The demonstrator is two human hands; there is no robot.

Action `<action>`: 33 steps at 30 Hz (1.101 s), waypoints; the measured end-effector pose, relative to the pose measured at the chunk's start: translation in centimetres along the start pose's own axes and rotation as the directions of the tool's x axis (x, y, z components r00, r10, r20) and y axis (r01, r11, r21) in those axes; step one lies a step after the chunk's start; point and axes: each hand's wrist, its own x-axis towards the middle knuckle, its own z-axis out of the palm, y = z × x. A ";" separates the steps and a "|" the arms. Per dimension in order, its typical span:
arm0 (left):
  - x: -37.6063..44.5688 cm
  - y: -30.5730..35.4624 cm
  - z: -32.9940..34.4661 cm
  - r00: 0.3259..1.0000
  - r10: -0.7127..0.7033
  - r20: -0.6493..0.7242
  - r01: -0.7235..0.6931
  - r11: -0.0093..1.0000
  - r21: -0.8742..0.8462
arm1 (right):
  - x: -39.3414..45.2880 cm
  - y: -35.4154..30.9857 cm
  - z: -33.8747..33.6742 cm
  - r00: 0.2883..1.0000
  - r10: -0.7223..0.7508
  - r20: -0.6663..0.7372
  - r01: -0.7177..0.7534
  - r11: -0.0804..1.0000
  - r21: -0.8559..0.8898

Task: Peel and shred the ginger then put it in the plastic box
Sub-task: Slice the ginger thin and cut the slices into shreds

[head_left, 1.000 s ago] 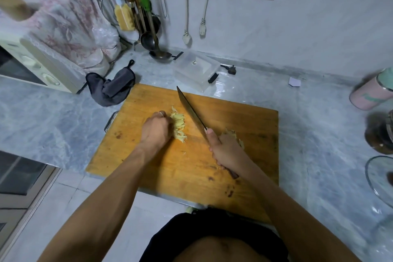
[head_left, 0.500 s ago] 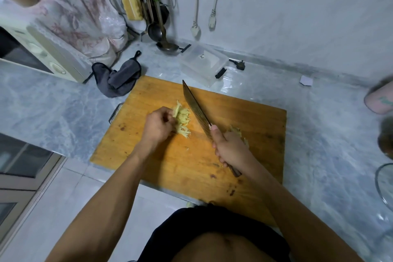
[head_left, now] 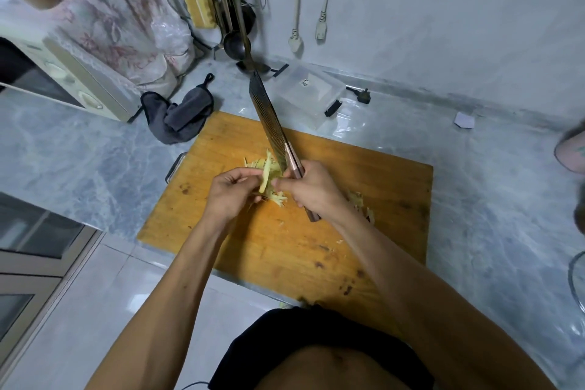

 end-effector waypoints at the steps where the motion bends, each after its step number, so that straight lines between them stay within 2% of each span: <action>1: -0.3 0.1 0.0 1.000 0.008 0.002 -0.008 1.000 -0.005 | 0.3 -0.4 0.3 1.000 -0.001 -0.007 0.001 1.000 0.012; 5: -1.2 0.9 -0.4 0.999 0.036 0.000 -0.036 0.999 -0.006 | 1.0 -0.8 1.1 1.000 -0.006 -0.018 0.007 0.998 0.058; 8: -1.7 1.3 -0.8 0.997 0.067 0.024 -0.068 0.996 0.064 | 1.0 -0.7 1.5 1.000 0.003 -0.010 -0.002 0.995 0.098; 15: -1.8 2.0 -1.3 0.980 0.161 0.115 -0.192 0.911 0.364 | 0.8 -0.5 1.6 1.000 -0.004 -0.021 0.006 0.997 0.075; 19: -2.1 2.7 -1.1 0.996 0.054 0.075 -0.070 0.968 0.240 | 0.5 -0.5 1.4 1.000 -0.005 -0.005 0.006 0.993 0.122; 24: -2.1 2.4 -1.2 0.999 -0.038 0.031 0.033 0.990 0.136 | 0.2 -0.7 1.3 1.000 0.015 0.025 -0.018 0.989 0.146; 26: -2.0 2.2 -1.3 0.998 -0.035 0.044 0.027 0.986 0.162 | 0.1 -0.7 1.4 0.999 0.016 0.034 -0.021 0.991 0.133; 33: -1.6 1.7 -1.8 0.990 0.100 0.101 -0.131 0.919 0.373 | 0.5 -0.3 2.1 1.000 0.003 0.030 -0.005 0.996 0.085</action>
